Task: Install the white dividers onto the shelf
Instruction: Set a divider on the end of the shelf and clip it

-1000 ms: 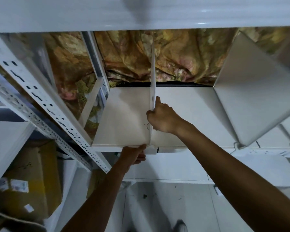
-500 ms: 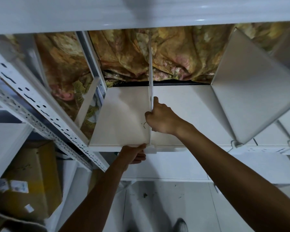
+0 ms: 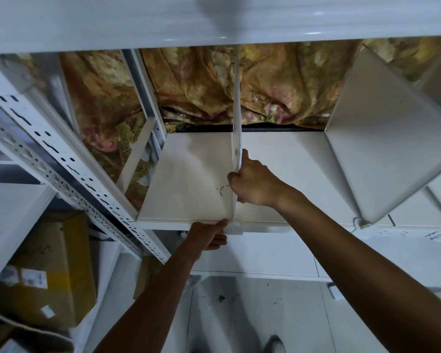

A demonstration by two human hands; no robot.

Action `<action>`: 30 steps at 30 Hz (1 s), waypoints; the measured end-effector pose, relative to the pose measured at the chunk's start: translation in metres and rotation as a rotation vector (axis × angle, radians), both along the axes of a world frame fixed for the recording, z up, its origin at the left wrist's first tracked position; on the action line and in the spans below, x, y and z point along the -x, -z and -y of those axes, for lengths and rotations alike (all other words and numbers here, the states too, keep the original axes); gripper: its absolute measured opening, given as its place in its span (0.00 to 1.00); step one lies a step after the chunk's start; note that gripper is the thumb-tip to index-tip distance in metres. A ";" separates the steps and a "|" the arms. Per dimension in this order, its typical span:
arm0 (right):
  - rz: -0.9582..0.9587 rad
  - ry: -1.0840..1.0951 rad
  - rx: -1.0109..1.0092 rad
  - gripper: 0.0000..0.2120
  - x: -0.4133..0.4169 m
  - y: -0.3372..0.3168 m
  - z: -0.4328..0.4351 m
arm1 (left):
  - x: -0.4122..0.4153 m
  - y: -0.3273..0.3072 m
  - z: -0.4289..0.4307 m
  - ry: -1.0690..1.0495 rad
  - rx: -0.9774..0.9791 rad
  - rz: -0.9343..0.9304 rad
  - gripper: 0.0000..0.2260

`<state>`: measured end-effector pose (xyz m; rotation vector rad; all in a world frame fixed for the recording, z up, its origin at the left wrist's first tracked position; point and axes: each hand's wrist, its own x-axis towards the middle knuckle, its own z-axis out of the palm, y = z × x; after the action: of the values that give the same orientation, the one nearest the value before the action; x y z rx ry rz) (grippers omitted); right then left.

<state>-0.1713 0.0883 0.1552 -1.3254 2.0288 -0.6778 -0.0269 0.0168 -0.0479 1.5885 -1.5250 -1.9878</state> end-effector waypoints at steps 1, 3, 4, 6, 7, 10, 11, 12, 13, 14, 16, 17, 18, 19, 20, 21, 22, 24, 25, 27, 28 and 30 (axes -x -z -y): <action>-0.001 0.001 -0.002 0.28 0.001 0.000 -0.001 | 0.001 0.000 -0.001 0.002 0.004 0.000 0.24; 0.003 -0.005 -0.003 0.29 0.002 -0.002 -0.003 | 0.004 -0.002 -0.002 0.007 0.012 0.001 0.24; 0.013 -0.009 -0.001 0.28 0.003 -0.003 -0.004 | 0.005 -0.002 -0.002 0.009 0.020 0.002 0.24; 0.033 -0.012 -0.008 0.27 0.006 -0.004 -0.007 | 0.009 -0.003 -0.004 0.009 0.031 0.004 0.24; 0.035 -0.007 -0.011 0.27 0.007 -0.004 -0.007 | 0.011 -0.002 -0.004 0.010 0.040 0.003 0.24; 0.019 0.002 -0.011 0.27 0.009 -0.004 -0.007 | 0.012 -0.001 -0.006 0.005 0.053 -0.007 0.25; 0.014 0.002 -0.011 0.26 0.008 -0.004 -0.007 | 0.013 -0.001 -0.006 0.001 0.047 -0.009 0.25; 0.011 0.001 -0.011 0.25 0.008 -0.003 -0.007 | 0.013 -0.002 -0.006 -0.002 0.043 -0.011 0.25; 0.013 0.004 -0.013 0.24 0.008 -0.003 -0.007 | 0.014 -0.002 -0.008 -0.005 0.043 -0.010 0.24; 0.020 0.010 -0.015 0.24 0.008 -0.003 -0.006 | 0.014 -0.003 -0.009 -0.013 0.047 -0.008 0.24; 0.033 0.020 -0.023 0.24 0.007 -0.003 -0.005 | 0.014 -0.001 -0.011 -0.031 0.068 -0.004 0.24; 0.037 0.023 -0.030 0.24 0.007 -0.003 -0.003 | 0.014 0.001 -0.011 -0.033 0.078 -0.001 0.24; 0.037 0.026 -0.037 0.23 0.007 -0.002 -0.002 | 0.014 0.002 -0.011 -0.033 0.086 0.003 0.24; 0.038 0.032 -0.048 0.21 0.008 -0.001 0.000 | 0.013 0.003 -0.012 -0.032 0.092 0.007 0.24; 0.043 0.039 -0.057 0.20 0.007 -0.001 0.001 | 0.013 0.003 -0.013 -0.033 0.096 0.009 0.24; 0.055 0.047 -0.067 0.19 0.007 0.000 0.003 | 0.013 0.004 -0.013 -0.036 0.101 0.010 0.25; 0.066 0.052 -0.075 0.19 0.007 0.000 0.004 | 0.014 0.004 -0.014 -0.036 0.108 0.011 0.25; 0.074 0.061 -0.088 0.19 0.007 0.000 0.006 | 0.014 0.006 -0.016 -0.037 0.132 0.016 0.25; 0.079 0.067 -0.092 0.19 0.007 -0.001 0.006 | 0.014 0.005 -0.017 -0.039 0.144 0.020 0.25; 0.085 0.071 -0.110 0.21 0.007 -0.003 0.006 | 0.015 0.004 -0.018 -0.042 0.159 0.027 0.25; 0.084 0.068 -0.118 0.21 0.007 -0.003 0.007 | 0.015 0.003 -0.019 -0.038 0.165 0.028 0.24; 0.094 0.057 -0.131 0.20 0.006 -0.004 0.009 | 0.016 0.000 -0.019 -0.018 0.164 0.041 0.21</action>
<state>-0.1775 0.0793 0.1587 -1.1437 2.0057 -0.6099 -0.0429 0.0358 -0.0476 1.5793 -1.6365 -1.7806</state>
